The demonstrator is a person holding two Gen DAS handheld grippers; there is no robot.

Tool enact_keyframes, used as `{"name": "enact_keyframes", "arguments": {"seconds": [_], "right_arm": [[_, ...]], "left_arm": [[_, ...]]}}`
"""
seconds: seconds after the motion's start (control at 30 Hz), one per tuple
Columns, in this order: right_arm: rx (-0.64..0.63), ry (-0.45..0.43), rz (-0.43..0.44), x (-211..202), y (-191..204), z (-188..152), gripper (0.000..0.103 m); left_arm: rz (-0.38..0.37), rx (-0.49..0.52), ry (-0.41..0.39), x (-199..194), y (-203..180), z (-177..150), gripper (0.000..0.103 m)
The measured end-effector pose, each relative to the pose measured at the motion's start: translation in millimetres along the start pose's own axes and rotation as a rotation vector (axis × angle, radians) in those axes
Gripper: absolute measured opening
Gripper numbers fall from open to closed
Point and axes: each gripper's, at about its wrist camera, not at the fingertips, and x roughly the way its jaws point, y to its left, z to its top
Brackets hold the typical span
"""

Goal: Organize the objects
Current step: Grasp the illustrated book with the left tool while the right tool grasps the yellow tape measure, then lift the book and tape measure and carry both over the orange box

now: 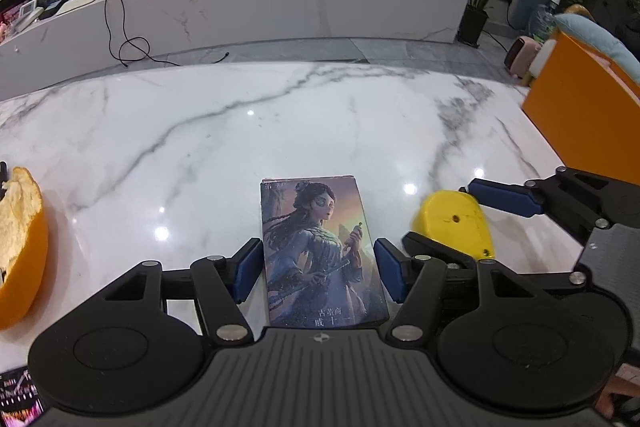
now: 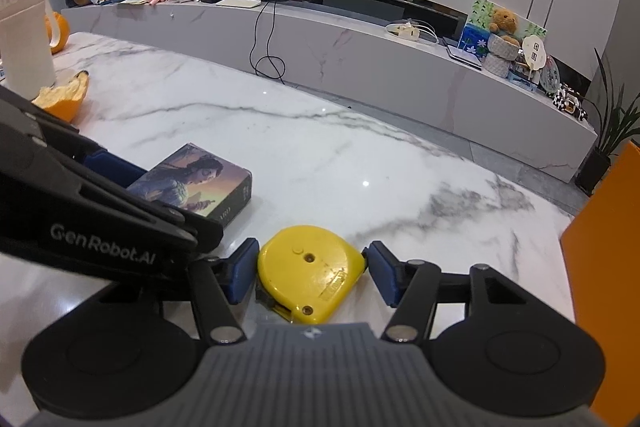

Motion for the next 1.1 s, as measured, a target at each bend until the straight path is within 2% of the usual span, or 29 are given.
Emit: {"name": "enact_keyframes", "arguments": {"seconds": [0.13,0.3,0.47,0.7,0.93,1.0,1.03,1.1], "right_arm": [[-0.024,0.020,0.021,-22,-8,-18,0.062],[-0.083,0.077,0.068,-56,-18,-42,0.062],[-0.136,0.129,0.123,-90,-23,-67,0.062],[-0.161,0.137,0.179,-119,-32,-91,0.062],[-0.043,0.167,0.233,-126,-50,-104,0.064],[-0.054,0.164,0.235,-128,-50,-106,0.061],[-0.056,0.161,0.238,-130,-50,-106,0.055],[-0.057,0.163,0.233,-131,-49,-107,0.054]], "left_arm": [[0.047,0.099,-0.020,-6,-21,-18,0.070],[0.023,0.112,-0.019,-20,-40,-38,0.069],[0.024,0.108,-0.031,-37,-67,-65,0.069],[0.036,0.093,-0.037,-64,-99,-103,0.069],[0.073,0.048,-0.040,-79,-116,-123,0.069],[0.083,0.035,-0.042,-79,-118,-123,0.069],[0.087,0.031,-0.040,-78,-119,-122,0.069],[0.093,0.022,-0.038,-77,-120,-121,0.069]]}}
